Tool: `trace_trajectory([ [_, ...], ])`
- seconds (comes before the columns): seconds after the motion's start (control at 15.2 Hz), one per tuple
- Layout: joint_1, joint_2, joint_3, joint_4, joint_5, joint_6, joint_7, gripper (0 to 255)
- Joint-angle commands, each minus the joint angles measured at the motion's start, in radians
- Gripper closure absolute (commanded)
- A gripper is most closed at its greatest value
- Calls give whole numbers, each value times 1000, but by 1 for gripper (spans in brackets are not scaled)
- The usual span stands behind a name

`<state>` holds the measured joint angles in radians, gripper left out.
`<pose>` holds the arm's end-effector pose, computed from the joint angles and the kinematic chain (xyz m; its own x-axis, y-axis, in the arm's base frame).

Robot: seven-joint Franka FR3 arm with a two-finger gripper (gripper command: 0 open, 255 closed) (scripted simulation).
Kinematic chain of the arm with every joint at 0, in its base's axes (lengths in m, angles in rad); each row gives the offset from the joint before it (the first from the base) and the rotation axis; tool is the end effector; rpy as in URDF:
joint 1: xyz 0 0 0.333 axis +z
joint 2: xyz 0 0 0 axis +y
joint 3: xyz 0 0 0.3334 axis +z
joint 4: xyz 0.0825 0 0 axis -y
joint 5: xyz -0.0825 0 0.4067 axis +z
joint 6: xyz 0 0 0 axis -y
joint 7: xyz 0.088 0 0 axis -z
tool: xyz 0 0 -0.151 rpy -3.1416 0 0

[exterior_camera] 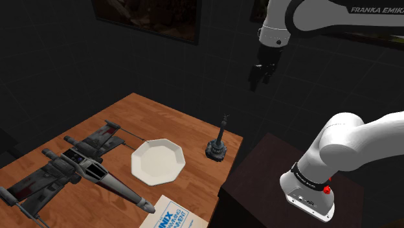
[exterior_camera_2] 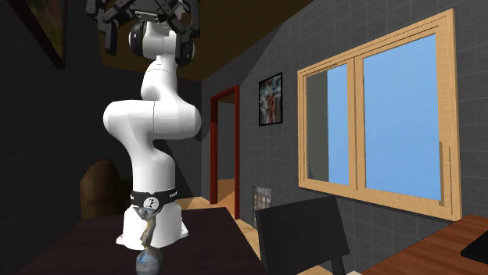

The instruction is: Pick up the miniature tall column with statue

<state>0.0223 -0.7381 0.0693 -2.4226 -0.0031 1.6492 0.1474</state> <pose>0.3315 0.0326 0.5164 0.9968 -0.0750 -0.0288 -0.0734 -0.9958 0.0545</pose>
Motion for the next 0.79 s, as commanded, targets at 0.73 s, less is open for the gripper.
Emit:
trace_trajectory([
  [0.73, 6, 325, -69, -80, 144, 356, -32, 0],
])
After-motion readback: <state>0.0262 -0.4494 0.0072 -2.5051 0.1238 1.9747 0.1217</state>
